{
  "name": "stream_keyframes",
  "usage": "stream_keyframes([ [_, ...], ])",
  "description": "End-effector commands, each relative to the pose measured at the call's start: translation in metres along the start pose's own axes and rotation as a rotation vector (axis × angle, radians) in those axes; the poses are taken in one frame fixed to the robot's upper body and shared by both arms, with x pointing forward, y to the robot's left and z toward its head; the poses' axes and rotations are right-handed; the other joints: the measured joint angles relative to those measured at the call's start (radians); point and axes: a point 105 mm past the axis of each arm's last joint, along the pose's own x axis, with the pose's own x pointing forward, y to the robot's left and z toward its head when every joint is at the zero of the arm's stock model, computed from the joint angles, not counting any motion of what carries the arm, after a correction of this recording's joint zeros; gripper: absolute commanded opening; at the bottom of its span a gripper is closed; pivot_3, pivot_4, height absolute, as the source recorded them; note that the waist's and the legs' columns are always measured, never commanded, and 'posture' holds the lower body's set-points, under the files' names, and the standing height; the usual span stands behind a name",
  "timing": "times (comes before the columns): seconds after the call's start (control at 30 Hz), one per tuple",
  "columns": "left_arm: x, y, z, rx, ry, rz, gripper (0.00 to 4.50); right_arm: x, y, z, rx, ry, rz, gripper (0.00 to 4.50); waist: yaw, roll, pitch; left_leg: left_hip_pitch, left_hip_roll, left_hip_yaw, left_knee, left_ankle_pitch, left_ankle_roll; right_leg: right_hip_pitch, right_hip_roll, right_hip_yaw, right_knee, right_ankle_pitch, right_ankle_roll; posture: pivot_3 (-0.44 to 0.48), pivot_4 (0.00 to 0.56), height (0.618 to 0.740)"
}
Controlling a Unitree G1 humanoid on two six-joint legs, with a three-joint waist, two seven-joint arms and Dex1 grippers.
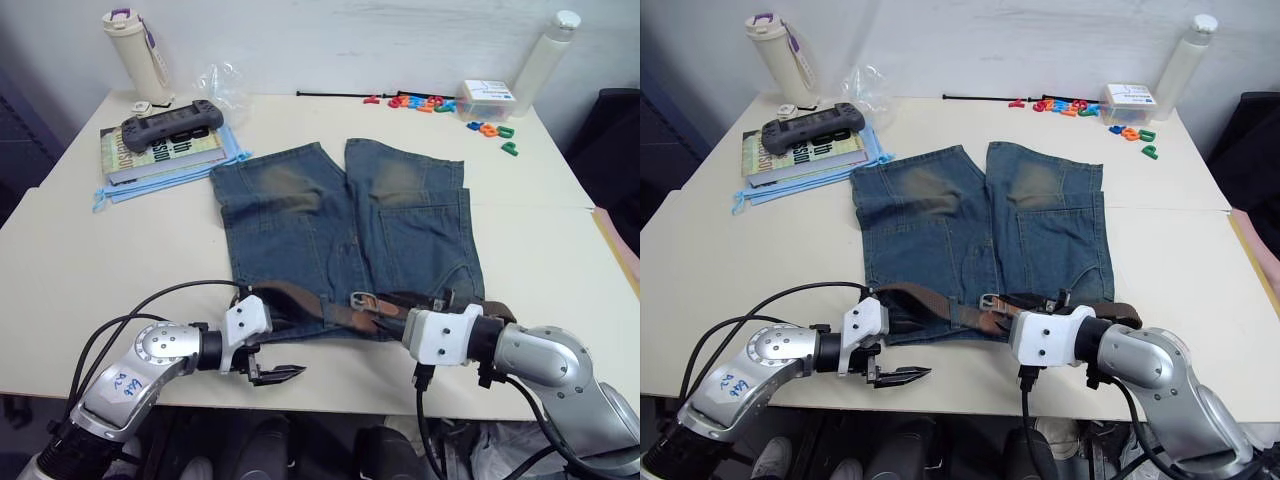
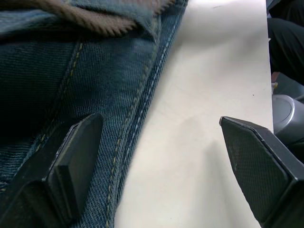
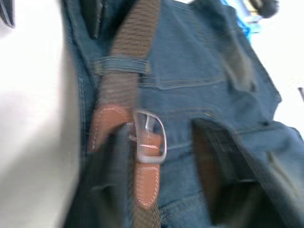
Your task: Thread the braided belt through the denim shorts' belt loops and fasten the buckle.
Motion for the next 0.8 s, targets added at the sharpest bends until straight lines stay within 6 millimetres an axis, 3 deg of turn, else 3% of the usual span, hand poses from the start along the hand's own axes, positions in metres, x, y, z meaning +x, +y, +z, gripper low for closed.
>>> stream_keyframes([
  [0.03, -0.006, 0.009, -0.045, -0.118, 0.172, 0.066, 4.38, 0.003, 0.006, 0.000, -0.023, -0.014, -0.025, 3.50, 0.000, 0.002, -0.001, 0.003, 0.000, 0.000, -0.002, 0.000, 0.000, 0.001, 0.000, 0.000, -0.001, 0.000, -0.001, 0.000, 0.150, 0.706],
  [0.2, -0.006, 0.010, -0.043, -0.113, 0.169, 0.065, 4.38, 0.003, 0.008, 0.002, -0.029, -0.027, -0.038, 3.50, 0.000, 0.009, -0.006, 0.004, 0.002, 0.001, -0.005, 0.000, -0.001, 0.000, 0.001, 0.001, -0.003, -0.001, -0.003, 0.000, 0.150, 0.706],
  [0.57, -0.005, 0.013, -0.041, -0.105, 0.166, 0.061, 4.38, 0.014, 0.022, 0.001, -0.046, -0.034, -0.021, 3.50, 0.000, 0.010, -0.006, 0.004, 0.003, 0.001, -0.006, 0.000, -0.002, 0.000, 0.001, 0.001, -0.003, -0.001, -0.003, 0.000, 0.150, 0.706],
  [0.8, -0.005, 0.012, -0.039, -0.100, 0.163, 0.059, 4.38, 0.019, 0.019, -0.008, -0.076, 0.001, -0.056, 3.50, -0.001, 0.010, -0.006, 0.004, 0.004, 0.000, -0.007, 0.000, -0.003, -0.002, 0.001, 0.001, -0.005, -0.001, -0.004, 0.000, 0.150, 0.706],
])
